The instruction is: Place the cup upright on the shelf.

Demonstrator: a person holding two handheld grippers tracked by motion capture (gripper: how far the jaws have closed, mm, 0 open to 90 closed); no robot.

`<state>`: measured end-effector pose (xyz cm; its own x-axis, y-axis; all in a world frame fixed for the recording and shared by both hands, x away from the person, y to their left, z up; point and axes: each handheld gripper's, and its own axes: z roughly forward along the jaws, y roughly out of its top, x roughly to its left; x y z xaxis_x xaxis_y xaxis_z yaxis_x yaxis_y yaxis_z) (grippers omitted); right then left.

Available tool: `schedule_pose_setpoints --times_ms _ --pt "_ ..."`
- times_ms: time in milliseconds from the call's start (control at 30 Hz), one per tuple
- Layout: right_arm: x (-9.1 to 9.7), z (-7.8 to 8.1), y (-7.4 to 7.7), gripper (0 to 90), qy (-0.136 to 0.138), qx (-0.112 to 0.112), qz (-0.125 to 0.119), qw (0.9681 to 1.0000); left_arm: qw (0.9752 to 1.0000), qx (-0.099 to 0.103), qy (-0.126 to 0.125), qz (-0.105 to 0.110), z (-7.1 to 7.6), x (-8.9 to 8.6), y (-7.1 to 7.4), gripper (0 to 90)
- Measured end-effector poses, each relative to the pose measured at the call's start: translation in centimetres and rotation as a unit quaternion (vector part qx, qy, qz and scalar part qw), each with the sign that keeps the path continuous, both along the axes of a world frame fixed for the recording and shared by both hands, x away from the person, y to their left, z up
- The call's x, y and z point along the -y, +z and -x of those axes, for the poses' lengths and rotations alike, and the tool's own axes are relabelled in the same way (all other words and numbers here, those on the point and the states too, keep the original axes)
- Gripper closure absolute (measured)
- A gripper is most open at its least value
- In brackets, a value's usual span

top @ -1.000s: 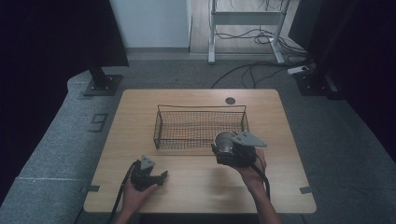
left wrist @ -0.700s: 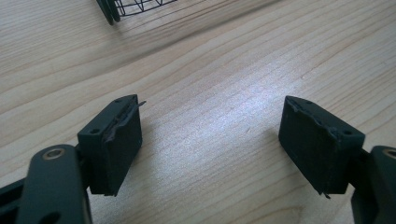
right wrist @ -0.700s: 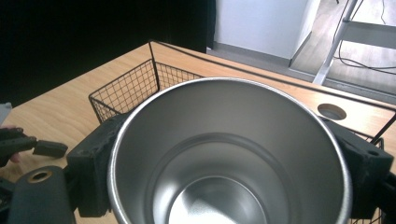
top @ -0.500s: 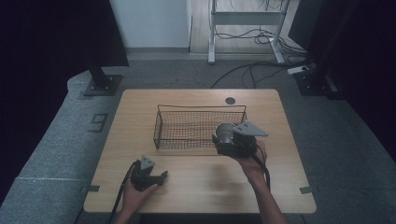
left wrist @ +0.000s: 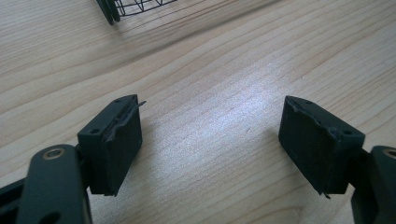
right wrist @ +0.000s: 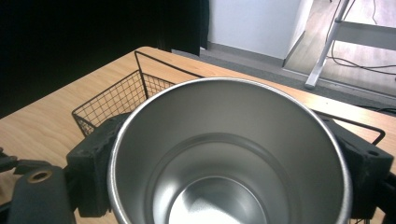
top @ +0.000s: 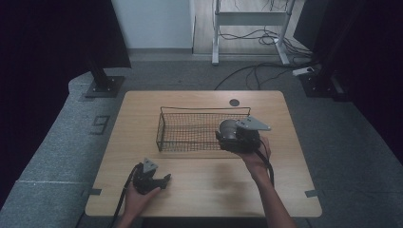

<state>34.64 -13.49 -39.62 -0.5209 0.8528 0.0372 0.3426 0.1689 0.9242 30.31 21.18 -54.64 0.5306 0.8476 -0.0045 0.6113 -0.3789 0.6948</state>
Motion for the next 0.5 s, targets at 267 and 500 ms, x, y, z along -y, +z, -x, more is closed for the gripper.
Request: schedule_pose_setpoints --times_ms 267,500 --pt "-0.3 -0.9 0.8 13.3 -0.001 0.001 -0.002 1.0000 1.0000 0.000 0.000 0.000 0.0 0.0 0.0 21.4" --pt "-0.3 -1.9 1.1 13.3 -0.007 -0.003 0.008 0.9999 1.0000 0.000 0.000 0.000 0.0 0.0 0.0 21.3"
